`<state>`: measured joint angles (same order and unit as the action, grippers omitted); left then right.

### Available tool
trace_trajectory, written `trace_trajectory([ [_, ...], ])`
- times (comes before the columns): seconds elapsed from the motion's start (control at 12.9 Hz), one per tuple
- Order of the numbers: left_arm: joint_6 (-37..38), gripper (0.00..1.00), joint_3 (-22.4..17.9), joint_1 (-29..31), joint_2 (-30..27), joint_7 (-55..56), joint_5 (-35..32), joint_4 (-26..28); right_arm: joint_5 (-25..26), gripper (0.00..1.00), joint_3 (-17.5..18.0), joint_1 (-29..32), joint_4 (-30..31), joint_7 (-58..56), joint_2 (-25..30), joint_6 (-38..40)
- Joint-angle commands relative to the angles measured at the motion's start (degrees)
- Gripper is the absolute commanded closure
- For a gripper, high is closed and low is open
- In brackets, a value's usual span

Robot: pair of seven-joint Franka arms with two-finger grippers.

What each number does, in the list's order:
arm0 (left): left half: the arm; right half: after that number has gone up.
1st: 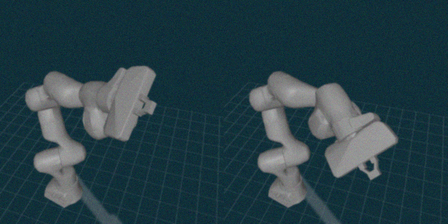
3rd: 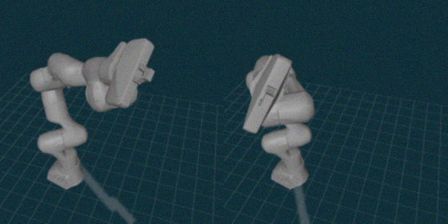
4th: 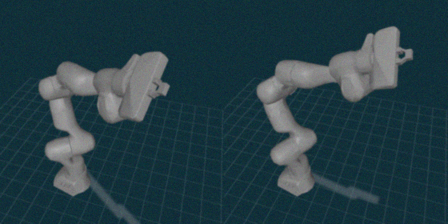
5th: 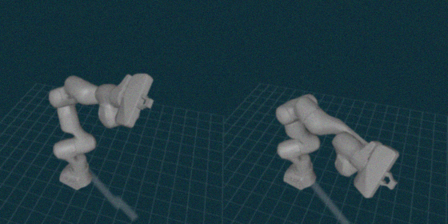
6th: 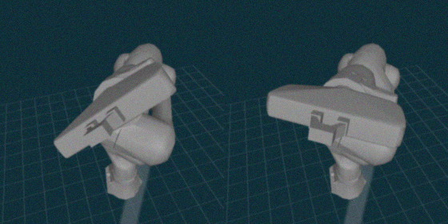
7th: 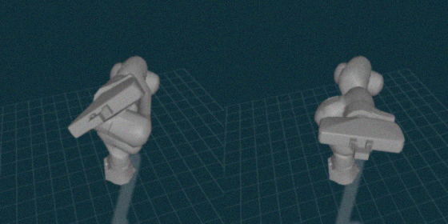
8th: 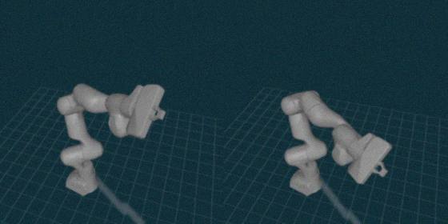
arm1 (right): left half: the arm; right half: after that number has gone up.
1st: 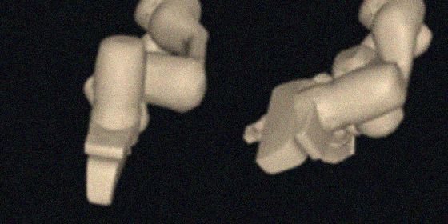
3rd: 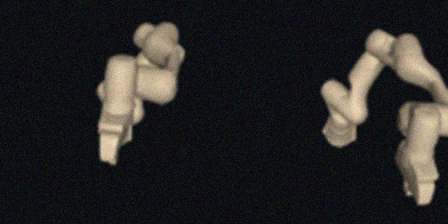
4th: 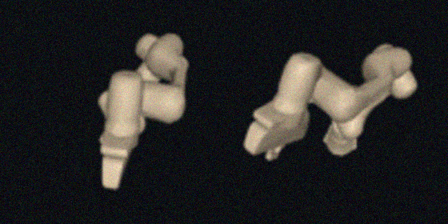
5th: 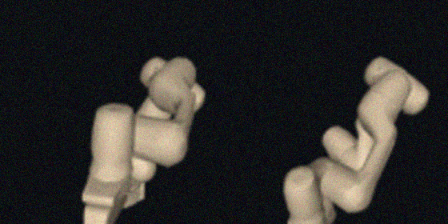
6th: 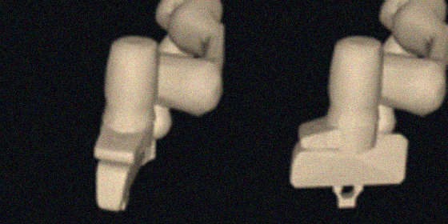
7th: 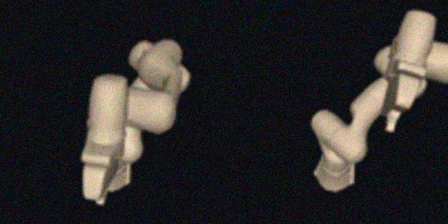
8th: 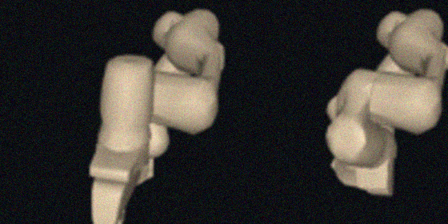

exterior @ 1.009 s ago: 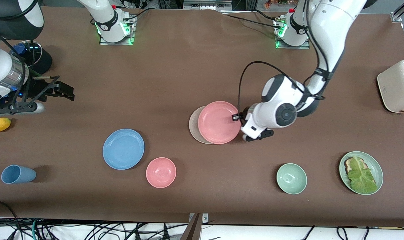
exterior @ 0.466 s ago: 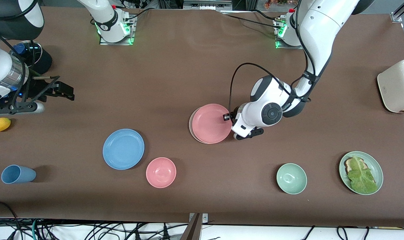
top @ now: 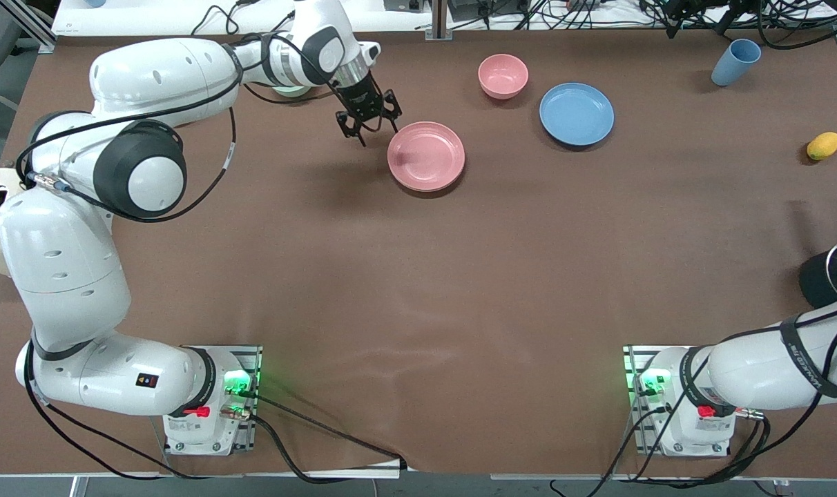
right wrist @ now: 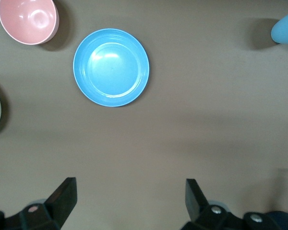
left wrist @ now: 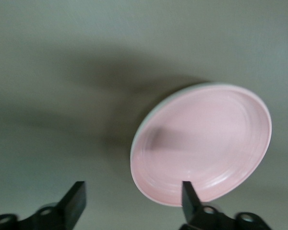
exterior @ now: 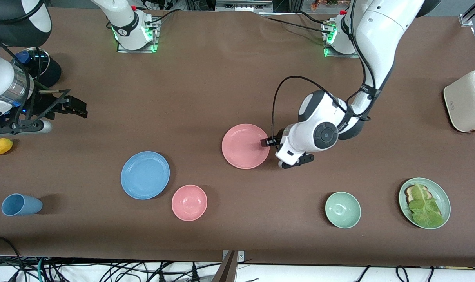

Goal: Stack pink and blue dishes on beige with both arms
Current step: 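Open the left gripper and release the pink plate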

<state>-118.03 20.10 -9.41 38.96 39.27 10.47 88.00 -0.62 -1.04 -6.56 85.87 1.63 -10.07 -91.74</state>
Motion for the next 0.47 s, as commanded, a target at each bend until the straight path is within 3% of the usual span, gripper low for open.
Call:
trace_trajectory([
  [0.0,4.4,0.0,-1.2,2.8,-1.5,0.0,-1.8,-1.0,-0.3,0.0,0.2,0.5,0.3,-0.1,0.6,-0.4],
  [0.39,11.1,0.0,-1.1,11.5,-3.1,-6.8,-9.4,-0.9,-0.5,0.0,0.2,1.8,-0.6,-0.6,-3.1,-2.4],
])
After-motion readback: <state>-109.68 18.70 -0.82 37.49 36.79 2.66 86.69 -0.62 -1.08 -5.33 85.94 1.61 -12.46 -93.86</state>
